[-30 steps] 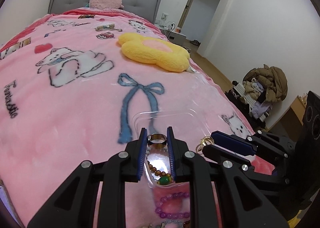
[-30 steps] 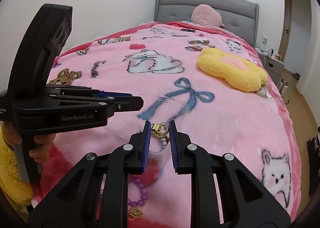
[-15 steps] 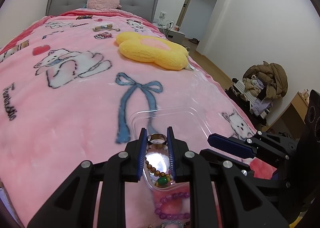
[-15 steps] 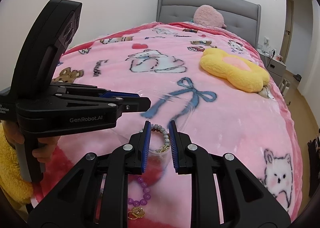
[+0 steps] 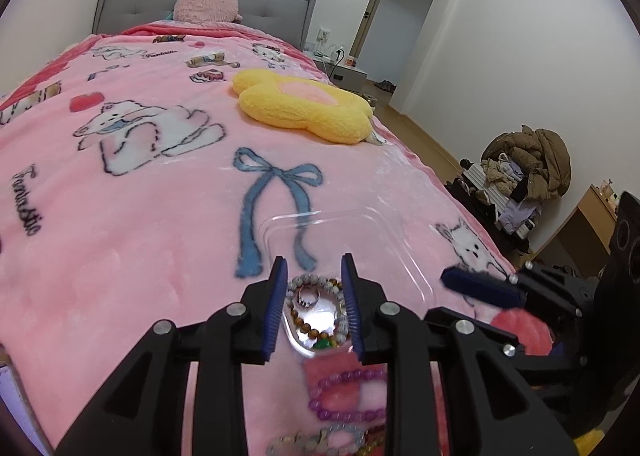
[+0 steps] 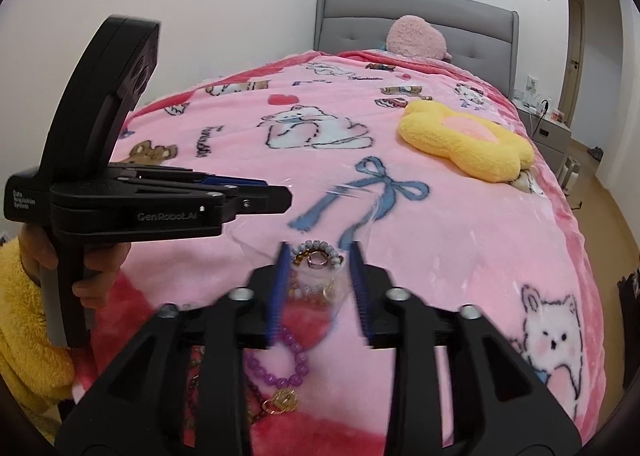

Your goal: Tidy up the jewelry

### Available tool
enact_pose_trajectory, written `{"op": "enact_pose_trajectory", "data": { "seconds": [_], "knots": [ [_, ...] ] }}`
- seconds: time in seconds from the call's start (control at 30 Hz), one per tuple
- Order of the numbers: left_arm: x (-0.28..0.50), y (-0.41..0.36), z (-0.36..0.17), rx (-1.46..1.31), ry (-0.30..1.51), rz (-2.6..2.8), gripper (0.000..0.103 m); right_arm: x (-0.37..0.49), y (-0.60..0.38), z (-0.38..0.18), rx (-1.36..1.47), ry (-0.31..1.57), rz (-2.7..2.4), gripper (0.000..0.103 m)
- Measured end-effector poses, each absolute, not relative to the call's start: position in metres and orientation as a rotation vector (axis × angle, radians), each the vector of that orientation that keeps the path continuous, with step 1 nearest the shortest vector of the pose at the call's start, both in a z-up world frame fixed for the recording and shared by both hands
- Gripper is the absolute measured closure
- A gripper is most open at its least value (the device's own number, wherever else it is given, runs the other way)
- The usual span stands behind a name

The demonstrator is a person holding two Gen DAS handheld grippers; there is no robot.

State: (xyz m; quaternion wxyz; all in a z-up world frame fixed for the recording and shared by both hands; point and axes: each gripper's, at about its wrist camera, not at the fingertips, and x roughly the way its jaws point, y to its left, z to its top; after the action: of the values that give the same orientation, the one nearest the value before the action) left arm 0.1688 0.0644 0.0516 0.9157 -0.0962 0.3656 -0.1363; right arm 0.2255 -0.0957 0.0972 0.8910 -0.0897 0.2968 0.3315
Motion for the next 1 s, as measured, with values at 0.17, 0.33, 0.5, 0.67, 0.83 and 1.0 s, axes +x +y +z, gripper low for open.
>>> {"op": "enact_pose_trajectory", "data": {
  "seconds": [0.17, 0.33, 0.5, 0.67, 0.83, 1.0],
  "knots": [
    [0.135, 0.072, 0.043, -0.133, 0.746, -0.237, 0.057, 0.206, -0.105, 0.092, -0.192, 0.631, 0.719, 0.068],
    [0.109, 0.083, 0.029, -0.141, 0.763, -0.247, 0.057, 0.188, -0.113, 0.078, -0.220, 0.663, 0.718, 0.068],
    [0.088, 0.087, 0.031, -0.152, 0.710, -0.288, 0.057, 0.178, -0.120, 0.068, -0.218, 0.683, 0.714, 0.068],
    [0.079, 0.083, 0.031, -0.109, 0.708, -0.285, 0.057, 0.174, -0.121, 0.057, -0.228, 0.718, 0.725, 0.068],
    [0.074, 0.081, 0.014, -0.070, 0.751, -0.273, 0.057, 0.173, -0.123, 0.047, -0.245, 0.751, 0.717, 0.068],
    [0.078, 0.080, -0.002, -0.053, 0.798, -0.267, 0.057, 0.175, -0.124, 0.038, -0.234, 0.787, 0.724, 0.073]
  ]
}}
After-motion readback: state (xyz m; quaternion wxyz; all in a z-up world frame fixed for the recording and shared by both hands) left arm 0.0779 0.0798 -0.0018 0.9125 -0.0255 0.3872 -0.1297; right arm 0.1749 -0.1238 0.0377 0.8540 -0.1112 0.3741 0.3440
